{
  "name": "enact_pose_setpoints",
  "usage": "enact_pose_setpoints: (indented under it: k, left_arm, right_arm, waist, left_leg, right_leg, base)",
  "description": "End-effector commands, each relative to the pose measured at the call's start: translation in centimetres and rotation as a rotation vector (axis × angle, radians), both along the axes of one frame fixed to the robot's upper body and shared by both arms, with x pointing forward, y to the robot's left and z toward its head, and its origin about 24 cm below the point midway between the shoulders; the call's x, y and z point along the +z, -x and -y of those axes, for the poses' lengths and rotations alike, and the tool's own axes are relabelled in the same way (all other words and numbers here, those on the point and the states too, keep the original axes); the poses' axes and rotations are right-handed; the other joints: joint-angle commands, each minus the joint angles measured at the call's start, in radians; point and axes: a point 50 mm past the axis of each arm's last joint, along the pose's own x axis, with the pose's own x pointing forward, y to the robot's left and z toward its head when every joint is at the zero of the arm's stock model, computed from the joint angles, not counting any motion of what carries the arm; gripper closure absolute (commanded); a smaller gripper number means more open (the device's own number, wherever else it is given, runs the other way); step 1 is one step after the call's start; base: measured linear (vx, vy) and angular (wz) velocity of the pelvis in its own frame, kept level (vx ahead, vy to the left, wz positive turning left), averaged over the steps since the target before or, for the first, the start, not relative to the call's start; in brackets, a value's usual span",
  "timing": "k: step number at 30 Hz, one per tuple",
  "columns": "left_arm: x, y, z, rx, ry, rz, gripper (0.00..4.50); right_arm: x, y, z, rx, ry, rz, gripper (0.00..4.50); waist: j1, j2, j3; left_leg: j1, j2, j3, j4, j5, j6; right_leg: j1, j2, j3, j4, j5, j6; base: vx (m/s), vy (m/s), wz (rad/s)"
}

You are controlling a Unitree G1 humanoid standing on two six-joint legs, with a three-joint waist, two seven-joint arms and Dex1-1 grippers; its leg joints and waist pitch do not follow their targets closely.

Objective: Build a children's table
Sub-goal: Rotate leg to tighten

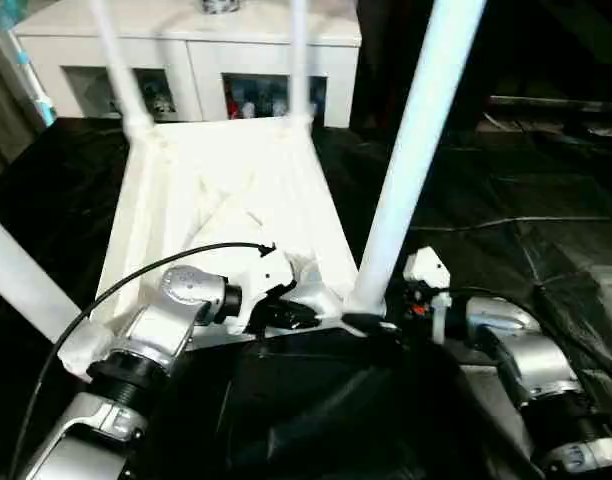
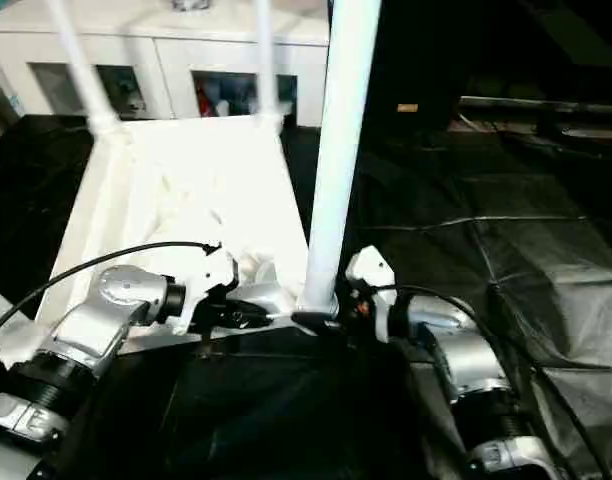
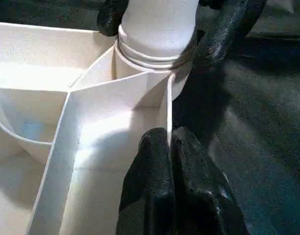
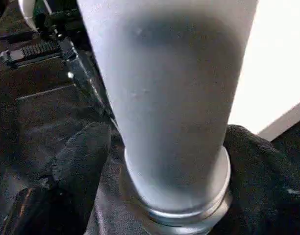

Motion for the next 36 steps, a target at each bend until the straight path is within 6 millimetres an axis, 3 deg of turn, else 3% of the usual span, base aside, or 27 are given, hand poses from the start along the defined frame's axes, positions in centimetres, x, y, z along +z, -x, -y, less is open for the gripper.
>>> enact_pose_setpoints:
  k: [1,4,10,13,15,17,19,22,25,26,28,29,31,36]
  left_arm:
    - [0.3,0.0,0.7,-0.039,0.025,0.006,4.50]
    - [0.3,0.1,0.8,-0.042,0.029,0.004,4.50]
    - [0.1,-0.1,1.1,-0.002,0.034,0.017,4.50]
    - [-0.3,-0.7,1.7,0.080,0.017,0.039,4.50]
    - [-0.5,-1.3,2.8,0.165,0.017,0.057,4.50]
    - [-0.6,-1.6,3.3,0.203,0.017,0.064,4.50]
    - [-0.6,-2.3,4.7,0.304,0.019,0.083,4.50]
    - [-0.6,-2.6,5.8,0.357,0.023,0.091,4.50]
    - [-0.5,-2.5,7.6,0.363,0.040,0.087,4.50]
    - [-0.3,-2.4,7.9,0.344,0.058,0.082,4.50]
    - [-0.2,-2.4,7.7,0.326,0.062,0.088,4.50]
    - [-0.2,-2.4,7.6,0.320,0.063,0.089,4.50]
    - [-0.2,-2.3,7.3,0.307,0.060,0.089,4.50]
    - [-0.4,-1.8,4.7,0.207,0.024,0.071,4.50]
  right_arm:
    - [-0.1,0.2,-0.5,0.045,-0.002,-0.013,1.00]
    - [0.0,0.4,-0.8,0.056,-0.034,-0.019,1.26]
    - [-0.6,1.1,-1.1,0.051,-0.073,-0.058,1.74]
    - [-1.3,1.2,-1.6,-0.042,-0.104,-0.080,1.84]
    - [-2.6,1.0,-2.4,-0.162,-0.064,-0.083,1.85]
    - [-3.3,0.9,-2.8,-0.225,-0.040,-0.085,1.86]
    - [-4.1,0.2,-4.0,-0.362,0.014,-0.078,1.87]
    - [-4.5,-0.4,-4.9,-0.446,0.048,-0.082,1.87]
    - [-3.8,-1.0,-7.2,-0.461,0.025,-0.061,1.87]
    - [-3.3,-1.1,-7.8,-0.432,-0.016,-0.058,1.53]
    - [-2.9,-1.0,-8.0,-0.381,-0.051,-0.061,1.18]
    - [-2.8,-0.9,-7.9,-0.366,-0.058,-0.061,1.16]
    - [-2.6,-0.7,-7.6,-0.329,-0.066,-0.062,0.99]
    - [-1.7,0.0,-4.8,-0.151,-0.051,-0.030,0.70]
  waist:
    - [-0.002,-0.010,-0.057]
    - [-0.002,-0.010,-0.059]
    - [0.005,-0.008,-0.062]
    - [0.004,-0.007,-0.059]
    - [0.001,-0.008,-0.051]
    - [-0.008,-0.007,-0.042]
    - [-0.027,-0.008,-0.033]
    - [-0.038,-0.010,-0.032]
    - [-0.047,-0.009,-0.036]
    - [-0.047,0.007,-0.037]
    - [-0.046,-0.001,-0.042]
    - [-0.045,0.000,-0.041]
    - [-0.048,0.002,-0.043]
    - [-0.039,0.000,-0.051]
  left_leg:
    - [0.024,0.063,-0.021,-0.065,-0.118,0.091]
    - [0.023,0.062,-0.021,-0.064,-0.107,0.084]
    - [0.021,0.061,-0.021,-0.060,-0.079,0.099]
    - [0.024,0.062,-0.021,-0.063,-0.096,0.093]
    - [0.029,0.061,-0.022,-0.069,-0.161,0.065]
    - [0.033,0.060,-0.027,-0.079,-0.247,0.016]
    - [0.048,0.057,-0.041,-0.088,-0.400,-0.045]
    - [0.050,0.053,-0.047,-0.089,-0.431,-0.050]
    - [0.040,0.052,-0.054,-0.099,-0.423,-0.048]
    - [0.041,0.055,-0.053,-0.102,-0.423,-0.048]
    - [0.039,0.052,-0.048,-0.099,-0.400,-0.029]
    - [0.039,0.051,-0.043,-0.096,-0.389,-0.014]
    - [0.034,0.052,-0.043,-0.097,-0.365,-0.001]
    - [0.029,0.055,-0.034,-0.088,-0.265,0.062]
  right_leg:
    - [0.045,-0.076,0.033,-0.061,-0.027,-0.284]
    - [0.047,-0.075,0.033,-0.058,-0.010,-0.282]
    - [0.049,-0.075,0.032,-0.052,0.054,-0.291]
    - [0.046,-0.075,0.033,-0.058,0.023,-0.289]
    - [0.040,-0.078,0.034,-0.072,-0.085,-0.277]
    - [0.037,-0.081,0.033,-0.089,-0.264,-0.244]
    - [0.025,-0.082,0.031,-0.110,-0.504,-0.170]
    - [0.021,-0.085,0.030,-0.123,-0.586,-0.124]
    - [0.029,-0.084,0.025,-0.123,-0.551,-0.113]
    - [0.028,-0.082,0.027,-0.124,-0.491,-0.124]
    - [0.031,-0.081,0.031,-0.118,-0.417,-0.147]
    - [0.027,-0.081,0.033,-0.117,-0.392,-0.163]
    - [0.033,-0.082,0.032,-0.112,-0.353,-0.180]
    - [0.043,-0.086,0.033,-0.099,-0.191,-0.229]
  base:
    - [0.000,0.000,0.00]
    - [0.000,0.000,0.00]
    - [0.000,0.000,0.00]
    - [0.000,0.000,0.00]
    - [0.000,0.000,0.00]
    - [0.000,0.000,0.00]
    - [-0.053,0.014,-0.03]
    - [-0.054,0.018,-0.05]
    - [-0.017,0.007,-0.02]
    - [0.000,0.000,0.00]
    - [0.000,0.000,0.00]
    - [0.000,0.000,0.00]
    - [0.000,0.000,0.00]
    - [0.000,0.000,0.00]
